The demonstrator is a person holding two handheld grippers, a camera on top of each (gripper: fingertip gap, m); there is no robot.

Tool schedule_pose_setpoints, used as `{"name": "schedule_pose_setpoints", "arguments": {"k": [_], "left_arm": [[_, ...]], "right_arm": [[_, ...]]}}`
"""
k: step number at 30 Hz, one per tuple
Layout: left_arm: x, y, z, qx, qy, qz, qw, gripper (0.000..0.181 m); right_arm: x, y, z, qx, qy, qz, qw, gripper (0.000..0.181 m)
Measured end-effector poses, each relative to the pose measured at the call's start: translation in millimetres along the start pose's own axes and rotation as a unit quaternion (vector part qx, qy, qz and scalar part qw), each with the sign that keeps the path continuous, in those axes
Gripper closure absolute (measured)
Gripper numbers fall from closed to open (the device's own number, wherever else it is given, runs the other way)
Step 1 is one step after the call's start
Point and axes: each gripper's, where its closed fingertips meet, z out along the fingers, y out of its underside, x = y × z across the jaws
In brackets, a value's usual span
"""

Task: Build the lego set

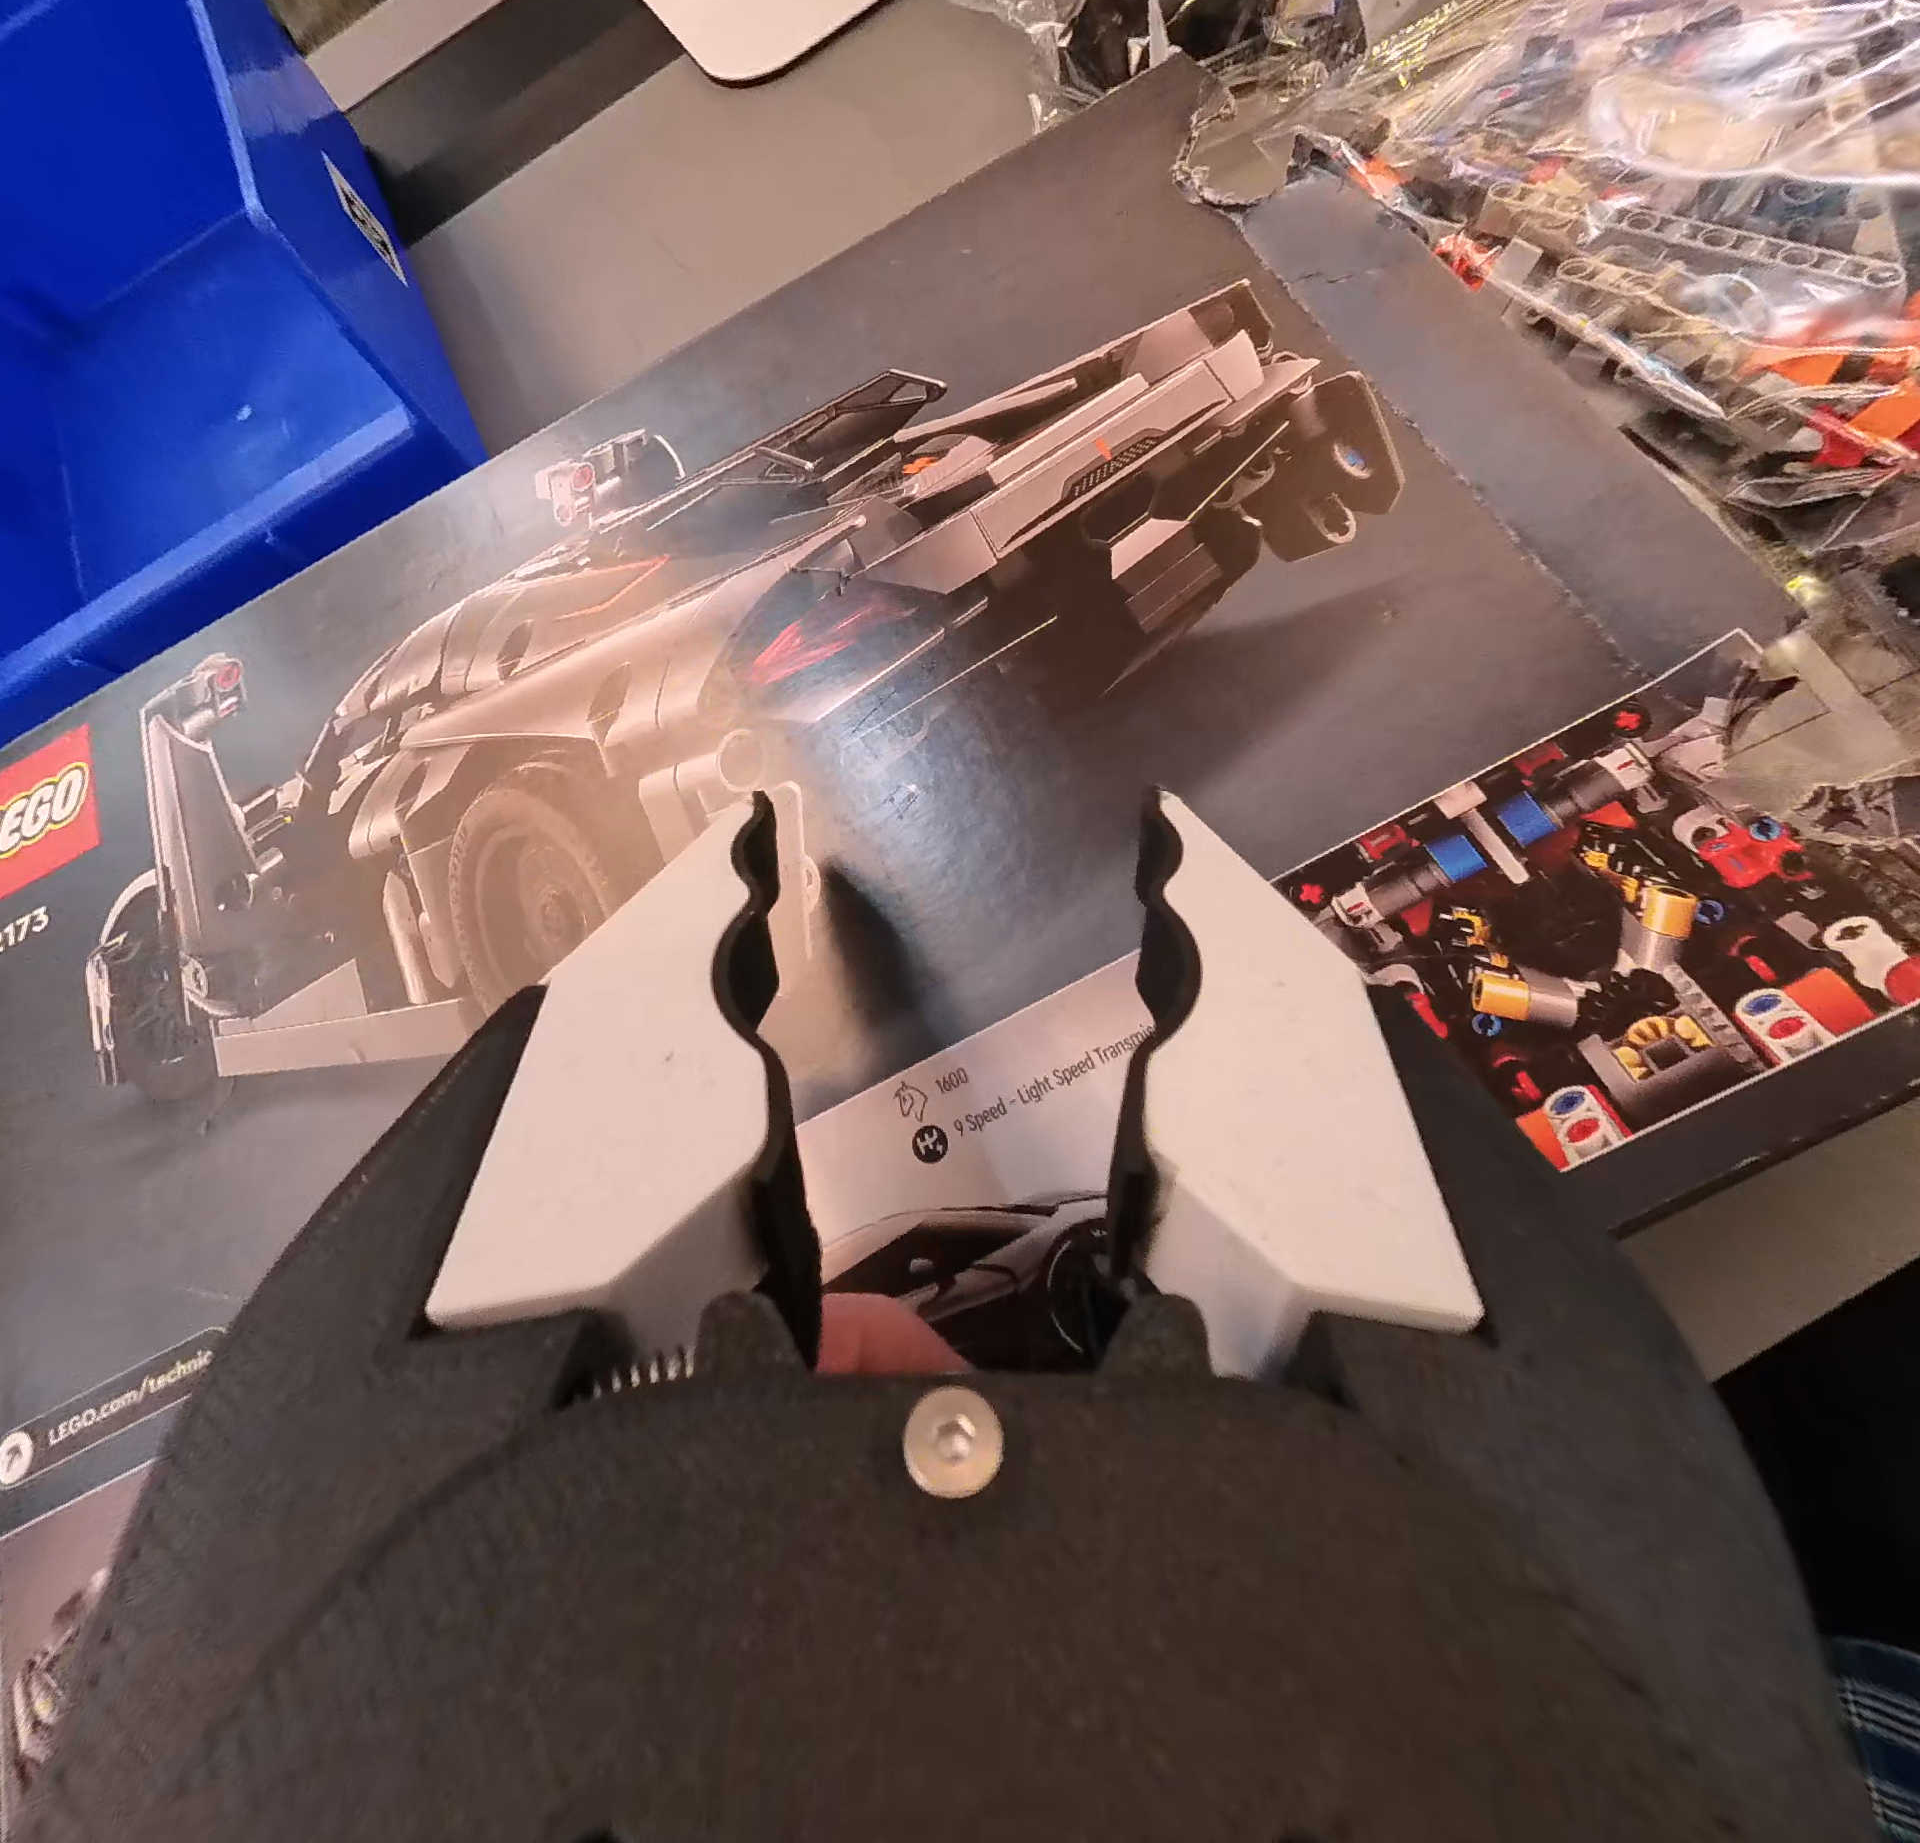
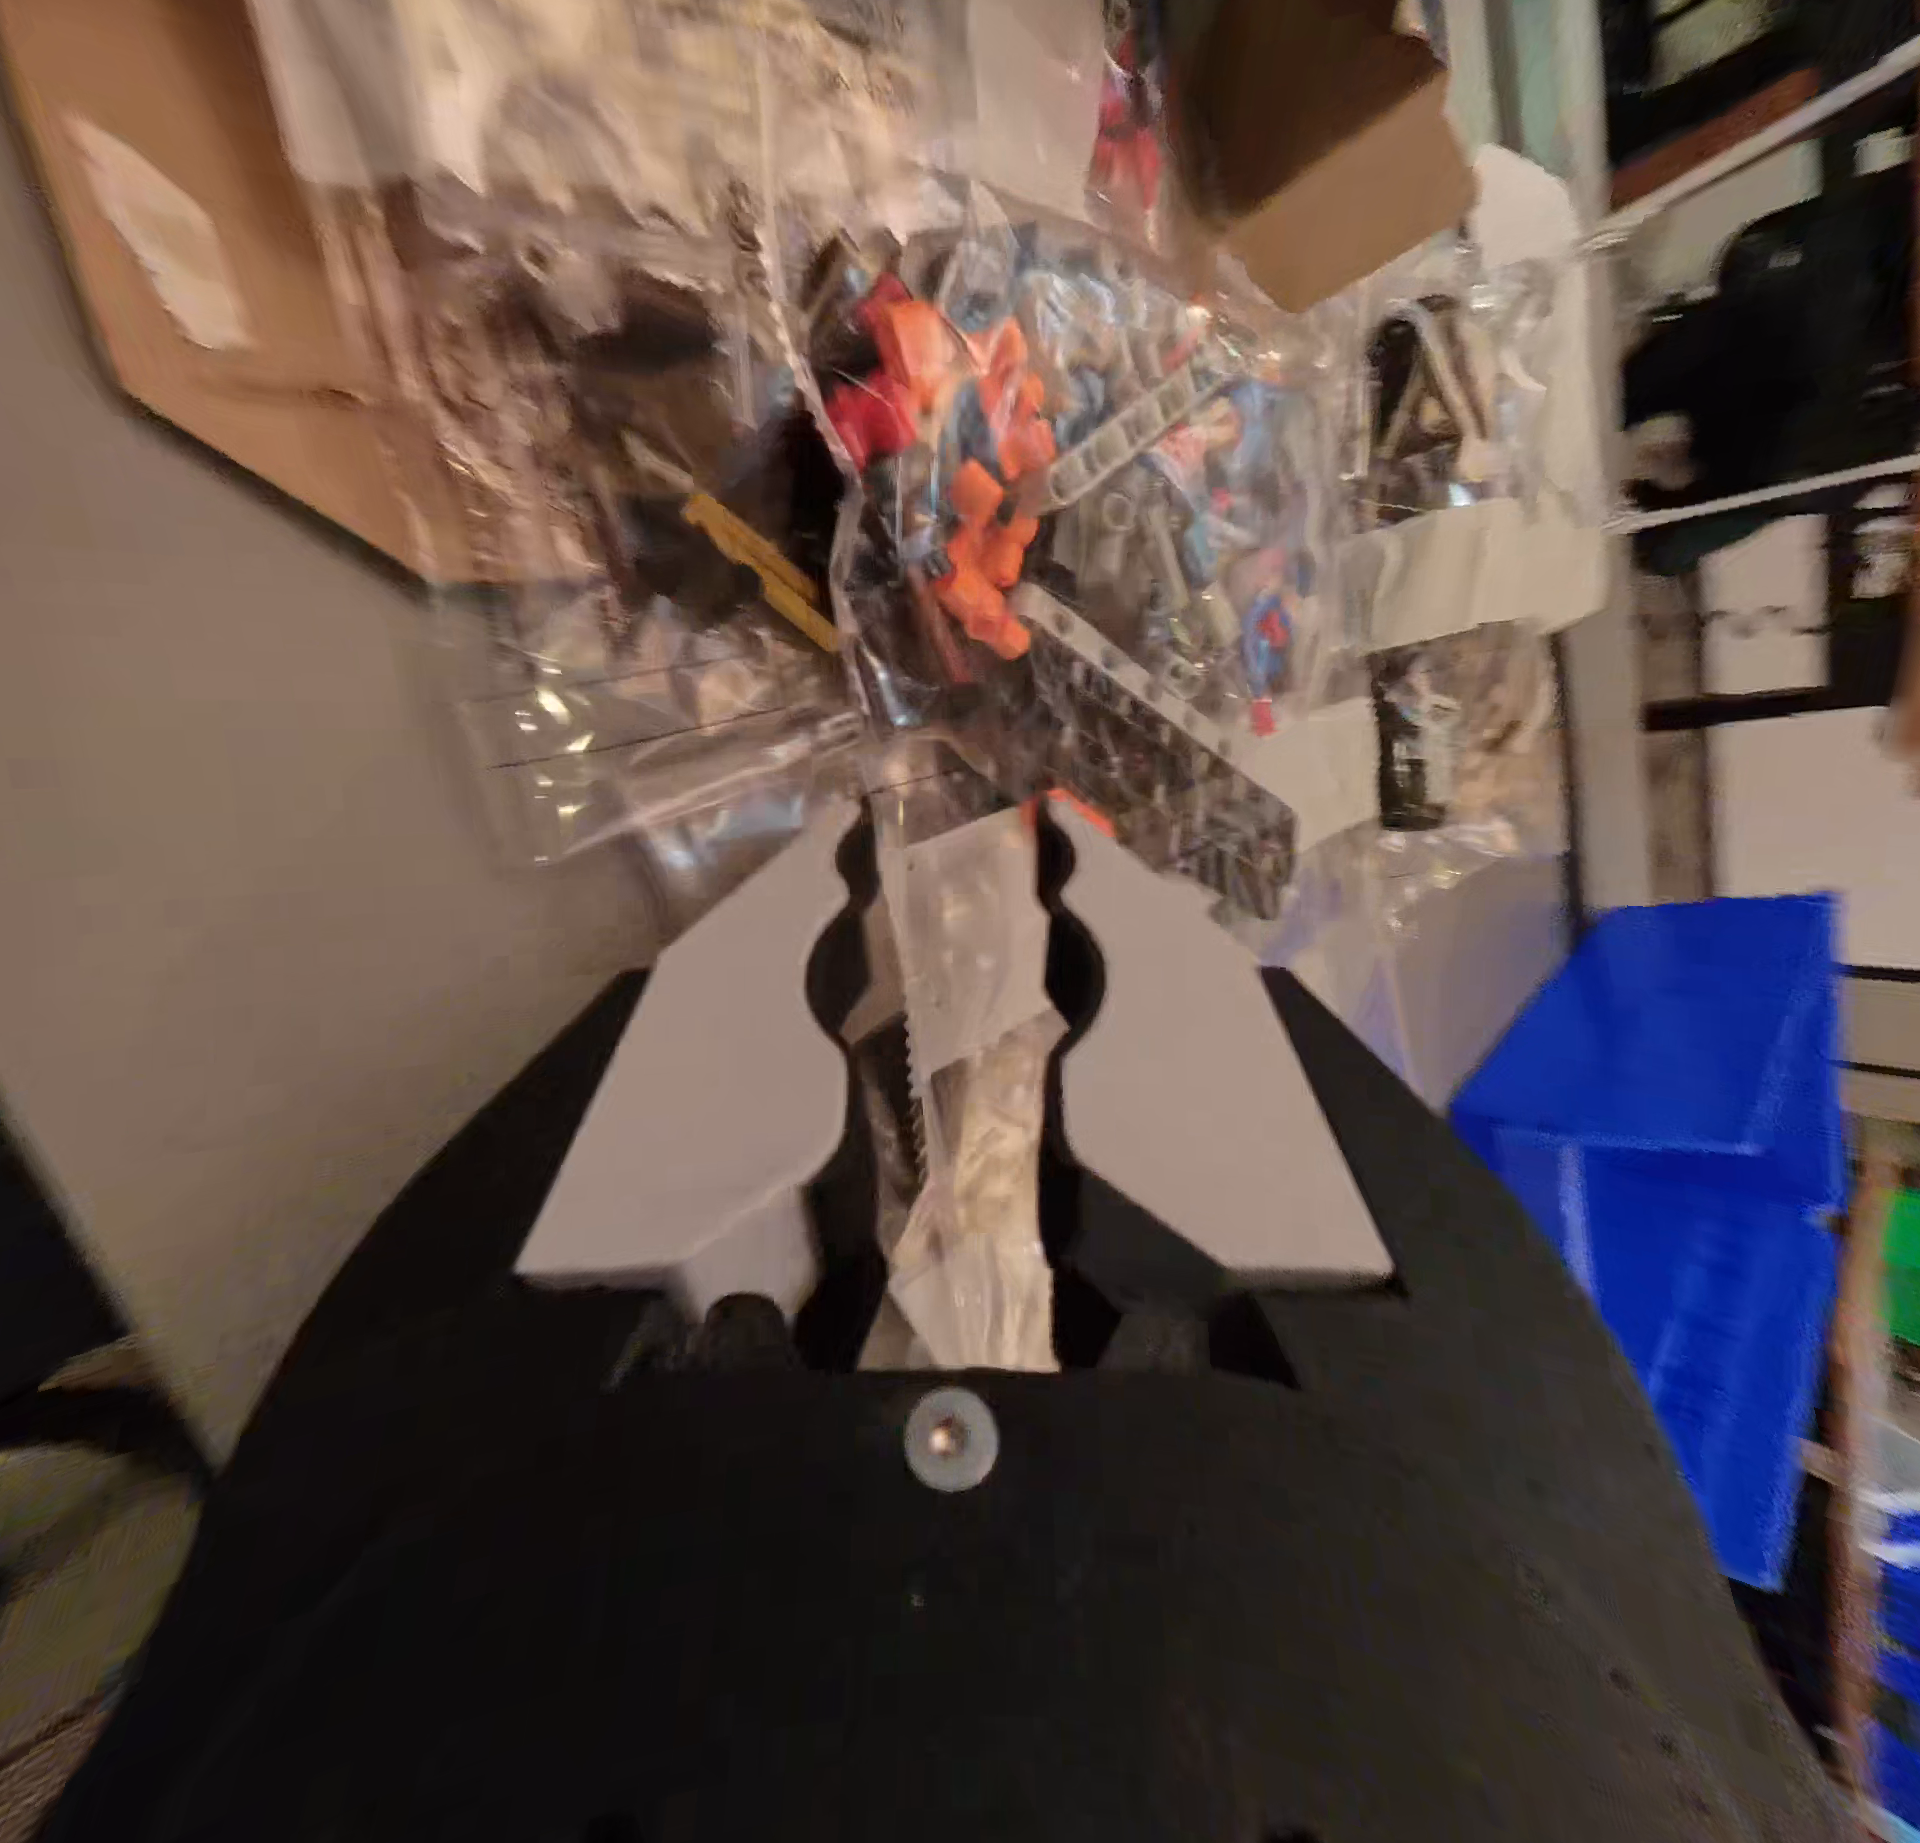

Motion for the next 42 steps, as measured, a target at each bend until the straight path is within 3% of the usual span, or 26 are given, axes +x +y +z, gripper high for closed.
{"name": "schedule_pose_setpoints", "arguments": {"k": [4,8,16,21,24,27,32,36,38,42], "left_arm": [[0.5,-0.1,-0.2,0.004,-0.002,0.002,1.0,0.115],[0.4,-0.6,-0.3,0.005,-0.002,0.003,1.0,0.115],[3.4,-3.7,1.3,0.005,0.005,0.009,1.0,0.114],[7.8,-6.9,4.6,0.001,0.021,0.013,1.0,0.113],[12.0,-9.5,6.5,-0.001,0.032,0.018,0.999,0.113],[16.9,-12.0,8.3,-0.001,0.044,0.024,0.999,0.113],[21.6,-17.4,8.7,-0.001,0.057,0.037,0.998,0.112],[32.6,-39.5,6.2,0.026,0.08,0.039,0.996,0.109],[50.5,-60.6,5.2,0.048,0.113,0.04,0.992,0.107],[104.1,-108.8,14.5,0.085,0.209,0.032,0.974,0.102]], "right_arm": [[7.7,-8.4,-2.6,0.029,0.036,-0.023,0.999,0.181],[34.7,-19.6,-24.7,0.055,-0.013,0.056,0.997,0.181],[115.2,-35.0,-91.4,0.045,-0.207,0.168,0.963,0.181],[137.3,-48.0,-117.2,-0.007,-0.356,0.187,0.916,0.181],[147.7,-49.6,-106.2,-0.039,-0.424,0.208,0.881,0.181],[150.8,-43.2,-70.6,-0.086,-0.451,0.221,0.86,0.181],[149.8,-37.4,-9.2,-0.139,-0.462,0.225,0.847,0.181],[153.7,-31.8,28.1,-0.149,-0.462,0.224,0.845,0.181],[153.0,-29.4,34.3,-0.146,-0.464,0.216,0.847,0.181],[155.1,-45.2,12.1,-0.09,-0.475,0.201,0.852,0.181]]}}
